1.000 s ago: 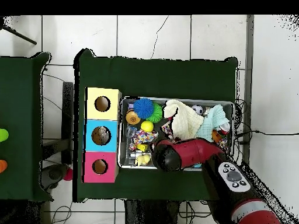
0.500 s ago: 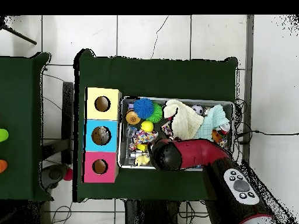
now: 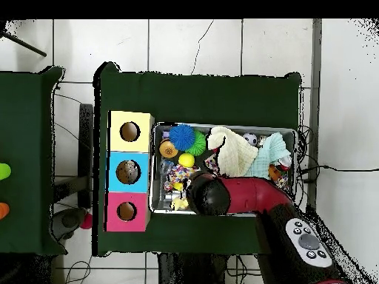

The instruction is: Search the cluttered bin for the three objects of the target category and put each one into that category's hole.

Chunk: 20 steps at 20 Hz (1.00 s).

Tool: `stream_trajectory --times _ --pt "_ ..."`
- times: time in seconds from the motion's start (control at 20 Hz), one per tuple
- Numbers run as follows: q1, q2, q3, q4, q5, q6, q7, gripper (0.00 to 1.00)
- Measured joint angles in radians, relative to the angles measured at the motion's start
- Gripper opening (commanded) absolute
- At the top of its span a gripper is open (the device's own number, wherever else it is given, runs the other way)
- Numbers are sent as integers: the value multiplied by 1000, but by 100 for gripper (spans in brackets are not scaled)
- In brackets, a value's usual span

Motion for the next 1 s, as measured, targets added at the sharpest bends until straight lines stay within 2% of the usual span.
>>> stream_trajectory --times 0.45,1.0 --pt "27 -24 0 60 128 0 0 0" --pt "101 -75 -1 145 278 0 0 0"
